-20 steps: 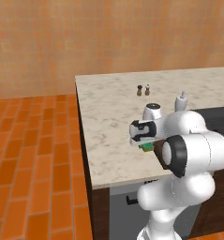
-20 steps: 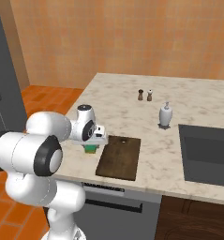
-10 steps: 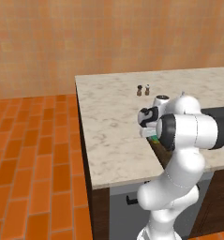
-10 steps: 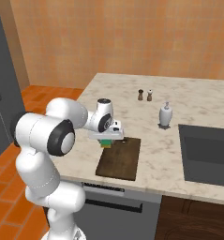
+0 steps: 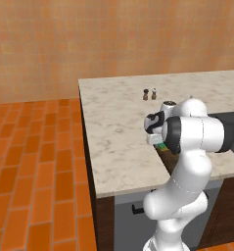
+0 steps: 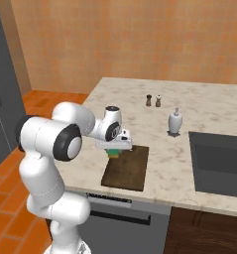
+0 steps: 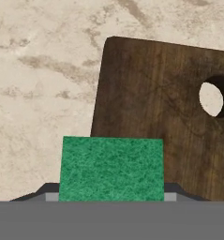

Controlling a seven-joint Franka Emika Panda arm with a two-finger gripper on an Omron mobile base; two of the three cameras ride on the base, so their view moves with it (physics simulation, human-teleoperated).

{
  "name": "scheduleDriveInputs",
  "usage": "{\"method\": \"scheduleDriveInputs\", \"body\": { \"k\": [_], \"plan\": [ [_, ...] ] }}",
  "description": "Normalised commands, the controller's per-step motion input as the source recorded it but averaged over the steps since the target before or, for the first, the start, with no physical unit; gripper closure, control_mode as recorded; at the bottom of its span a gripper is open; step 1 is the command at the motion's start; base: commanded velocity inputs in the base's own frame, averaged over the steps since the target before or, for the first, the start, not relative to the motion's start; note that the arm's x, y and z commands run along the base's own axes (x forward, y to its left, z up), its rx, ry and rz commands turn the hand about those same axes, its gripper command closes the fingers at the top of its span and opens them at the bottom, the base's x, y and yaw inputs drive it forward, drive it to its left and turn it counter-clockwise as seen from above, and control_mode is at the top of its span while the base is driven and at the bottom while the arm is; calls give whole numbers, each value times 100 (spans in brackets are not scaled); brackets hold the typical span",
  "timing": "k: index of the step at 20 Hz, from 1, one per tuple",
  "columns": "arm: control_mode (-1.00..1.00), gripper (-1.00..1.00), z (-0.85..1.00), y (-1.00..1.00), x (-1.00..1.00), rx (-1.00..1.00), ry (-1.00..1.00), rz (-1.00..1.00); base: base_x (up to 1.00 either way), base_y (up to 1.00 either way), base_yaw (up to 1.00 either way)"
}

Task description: Pick up the sponge from the counter and clean the cutting board by briefly scrubbing or pressing down on the cutting board. Once finished, release the sponge.

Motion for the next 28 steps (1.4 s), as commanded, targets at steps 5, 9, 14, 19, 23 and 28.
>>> {"method": "scheduleDriveInputs", "body": {
  "k": [5, 9, 14, 19, 23, 28],
  "plan": [
    [-100, 100, -13, 0, -1, 0, 1, 0, 0, 0, 0],
    [-100, 100, -3, -2, 27, 0, 0, 0, 0, 0, 0],
    [-100, 100, -1, -8, 48, 0, 0, 0, 0, 0, 0],
    [-100, 100, -28, -21, 9, 3, 0, 0, 0, 0, 0],
    [-100, 100, -30, -1, -10, 0, -5, -1, 0, 0, 0],
    [-100, 100, -15, -9, -40, 0, -7, -3, 0, 0, 0]
  ]
}}
